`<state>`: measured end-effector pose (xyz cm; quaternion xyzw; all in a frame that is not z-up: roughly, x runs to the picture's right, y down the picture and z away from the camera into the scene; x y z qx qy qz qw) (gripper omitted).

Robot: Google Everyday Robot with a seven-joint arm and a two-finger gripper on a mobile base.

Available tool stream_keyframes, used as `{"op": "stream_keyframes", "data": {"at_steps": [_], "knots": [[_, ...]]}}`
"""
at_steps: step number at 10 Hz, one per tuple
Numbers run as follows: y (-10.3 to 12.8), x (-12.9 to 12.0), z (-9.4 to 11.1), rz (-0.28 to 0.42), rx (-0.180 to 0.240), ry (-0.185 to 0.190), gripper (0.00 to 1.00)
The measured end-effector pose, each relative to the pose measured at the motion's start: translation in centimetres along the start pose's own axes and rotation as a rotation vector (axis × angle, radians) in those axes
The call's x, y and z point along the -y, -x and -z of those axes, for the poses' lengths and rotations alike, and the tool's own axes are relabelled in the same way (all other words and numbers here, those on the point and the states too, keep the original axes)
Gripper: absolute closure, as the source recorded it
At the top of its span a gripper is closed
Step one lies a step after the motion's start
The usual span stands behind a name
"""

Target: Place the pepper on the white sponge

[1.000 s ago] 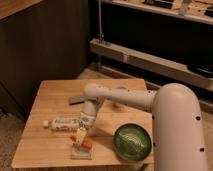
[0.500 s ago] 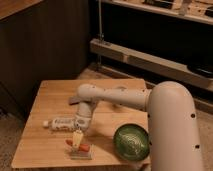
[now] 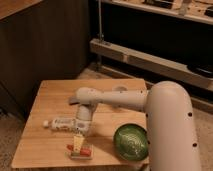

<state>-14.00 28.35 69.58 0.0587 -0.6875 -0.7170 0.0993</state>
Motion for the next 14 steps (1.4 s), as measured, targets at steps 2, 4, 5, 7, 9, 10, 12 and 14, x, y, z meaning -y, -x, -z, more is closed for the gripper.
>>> {"op": "stream_keyframes", "data": {"at_steps": [2, 4, 5, 7, 9, 10, 12, 14], "knots": [[-0.2, -0.4, 1.2, -0.012, -0.028, 0.004, 0.73], [-0.2, -0.2, 0.9, -0.006, -0.018, 0.0, 0.55], [-0.1, -0.1, 0.6, -0.003, -0.012, 0.002, 0.44], [-0.3, 0.1, 1.4, -0.007, -0.022, 0.004, 0.24], [-0.1, -0.2, 1.8, -0.008, -0.023, 0.001, 0.21], [-0.2, 0.0, 1.5, -0.004, -0.02, 0.002, 0.21], [-0.5, 0.2, 1.3, -0.002, -0.019, 0.004, 0.21], [-0.3, 0.1, 1.9, -0.009, -0.02, 0.003, 0.21]]}}
